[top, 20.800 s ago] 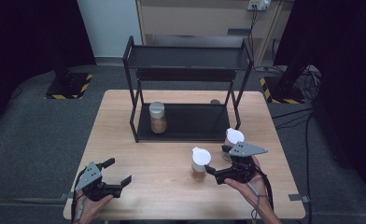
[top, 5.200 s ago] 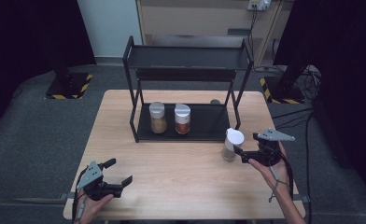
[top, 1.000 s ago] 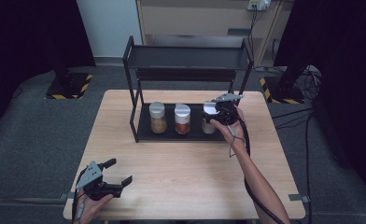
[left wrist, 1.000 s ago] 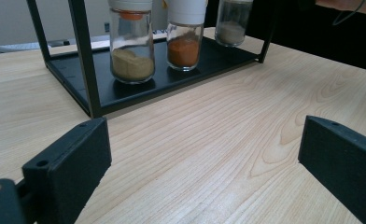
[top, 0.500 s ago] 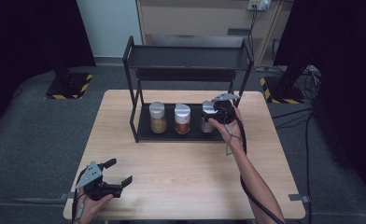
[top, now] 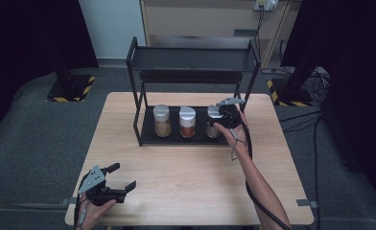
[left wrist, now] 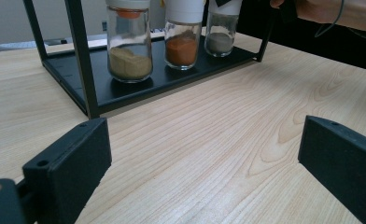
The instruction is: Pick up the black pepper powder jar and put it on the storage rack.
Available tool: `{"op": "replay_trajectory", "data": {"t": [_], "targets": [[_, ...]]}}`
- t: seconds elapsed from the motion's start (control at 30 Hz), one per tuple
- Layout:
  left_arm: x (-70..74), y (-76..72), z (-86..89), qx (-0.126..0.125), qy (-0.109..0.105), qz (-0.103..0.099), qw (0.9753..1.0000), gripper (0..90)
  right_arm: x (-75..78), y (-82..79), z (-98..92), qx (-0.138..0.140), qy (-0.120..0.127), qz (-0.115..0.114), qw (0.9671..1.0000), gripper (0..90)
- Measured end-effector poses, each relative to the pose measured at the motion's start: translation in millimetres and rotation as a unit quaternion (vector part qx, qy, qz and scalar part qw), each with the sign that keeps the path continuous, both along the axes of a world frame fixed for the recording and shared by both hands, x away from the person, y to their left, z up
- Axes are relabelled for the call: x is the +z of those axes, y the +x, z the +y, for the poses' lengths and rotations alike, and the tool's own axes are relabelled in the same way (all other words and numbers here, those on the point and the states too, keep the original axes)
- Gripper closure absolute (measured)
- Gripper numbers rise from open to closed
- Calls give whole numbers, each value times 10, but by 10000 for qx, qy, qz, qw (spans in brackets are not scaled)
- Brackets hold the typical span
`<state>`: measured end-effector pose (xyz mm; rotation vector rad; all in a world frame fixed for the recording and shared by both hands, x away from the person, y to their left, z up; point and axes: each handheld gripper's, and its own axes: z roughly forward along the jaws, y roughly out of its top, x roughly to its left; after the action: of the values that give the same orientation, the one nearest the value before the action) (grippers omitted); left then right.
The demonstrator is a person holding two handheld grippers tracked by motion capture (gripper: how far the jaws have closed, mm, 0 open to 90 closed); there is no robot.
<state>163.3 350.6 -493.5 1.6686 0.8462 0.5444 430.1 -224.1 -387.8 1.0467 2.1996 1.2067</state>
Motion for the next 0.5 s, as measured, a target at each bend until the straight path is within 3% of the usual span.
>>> {"op": "replay_trajectory", "data": {"t": [0.5], "targets": [[3, 3, -4, -15, 18, 4, 10000, 16, -62, -20, -15, -21, 79, 17, 10000, 310]]}}
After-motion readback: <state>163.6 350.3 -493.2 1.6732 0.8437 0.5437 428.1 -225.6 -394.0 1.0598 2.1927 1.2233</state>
